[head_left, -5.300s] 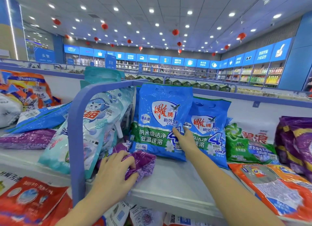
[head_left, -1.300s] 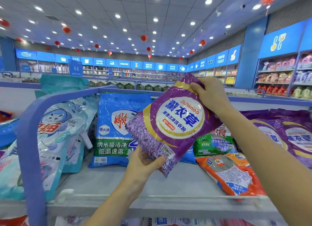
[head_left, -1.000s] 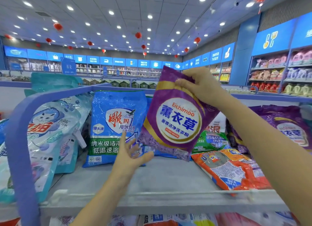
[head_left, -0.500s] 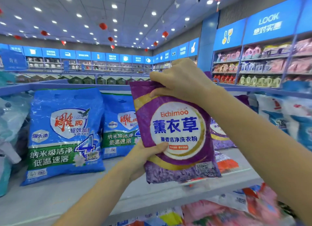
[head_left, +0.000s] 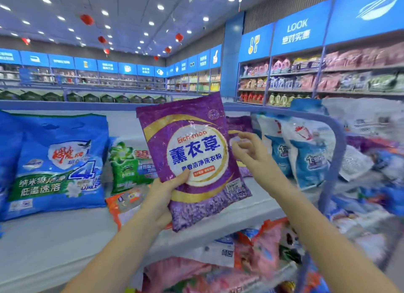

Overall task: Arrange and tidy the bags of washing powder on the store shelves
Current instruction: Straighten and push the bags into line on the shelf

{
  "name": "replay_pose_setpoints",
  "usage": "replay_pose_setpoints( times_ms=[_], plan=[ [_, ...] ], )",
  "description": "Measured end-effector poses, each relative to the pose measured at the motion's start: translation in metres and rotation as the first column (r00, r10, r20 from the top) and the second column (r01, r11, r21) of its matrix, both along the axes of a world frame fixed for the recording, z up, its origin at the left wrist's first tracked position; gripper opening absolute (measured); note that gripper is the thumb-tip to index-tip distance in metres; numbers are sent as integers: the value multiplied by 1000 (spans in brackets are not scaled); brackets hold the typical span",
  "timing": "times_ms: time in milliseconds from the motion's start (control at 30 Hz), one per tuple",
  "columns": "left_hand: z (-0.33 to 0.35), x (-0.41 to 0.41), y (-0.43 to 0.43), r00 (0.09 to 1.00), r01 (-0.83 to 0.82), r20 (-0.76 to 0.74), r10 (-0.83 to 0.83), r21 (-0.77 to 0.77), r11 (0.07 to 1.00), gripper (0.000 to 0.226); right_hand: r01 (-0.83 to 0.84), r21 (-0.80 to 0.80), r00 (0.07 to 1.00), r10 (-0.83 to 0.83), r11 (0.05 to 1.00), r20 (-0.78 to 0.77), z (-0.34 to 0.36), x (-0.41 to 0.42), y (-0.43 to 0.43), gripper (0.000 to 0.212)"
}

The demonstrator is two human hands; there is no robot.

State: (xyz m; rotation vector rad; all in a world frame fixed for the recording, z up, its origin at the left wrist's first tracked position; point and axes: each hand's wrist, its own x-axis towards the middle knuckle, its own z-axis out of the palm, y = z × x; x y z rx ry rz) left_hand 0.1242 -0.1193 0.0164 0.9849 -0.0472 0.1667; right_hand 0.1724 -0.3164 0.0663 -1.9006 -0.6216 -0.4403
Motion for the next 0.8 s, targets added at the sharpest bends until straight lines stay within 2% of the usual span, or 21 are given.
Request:
replay_pose_setpoints(
  times_ms=[67, 133, 167, 267, 367, 433, 567, 700, 800],
  plan=[
    [-1, 14, -29, 1000, -19, -22, 19, 0, 1000, 38, -107, 13, 976, 107, 994, -189, -15, 9, -29, 38],
    [-2, 27, -58, 998, -32, -54, 33, 16, 999, 43, -182, 75, 945, 196, 980, -260, -28, 29, -54, 15],
    [-2, 34, -70, 997, -41, -70, 43, 27, 999, 43, -212, 97, 932, 231, 973, -281, -29, 36, -61, 12],
    [-1, 57, -99, 990, -86, -109, 92, 57, 995, 33, -253, 115, 908, 277, 960, -315, -35, 64, -90, 16],
    [2, 82, -119, 981, -119, -144, 132, 95, 988, 18, -224, 145, 893, 262, 964, -366, -44, 94, -110, 12],
    [3, 101, -130, 974, -133, -167, 156, 136, 982, 16, -208, 149, 889, 250, 967, -382, -49, 115, -119, 28],
    [1, 140, -145, 957, -107, -247, 152, 185, 977, 7, -165, 187, 884, 230, 968, -407, -53, 148, -131, 18],
    [-3, 182, -155, 928, -87, -339, 151, 197, 977, 15, -69, 180, 899, 139, 981, -415, -61, 182, -134, 22],
    [-3, 210, -162, 927, -103, -336, 165, 195, 975, 21, 8, 144, 913, 51, 990, -405, -62, 201, -133, 24]
  ],
)
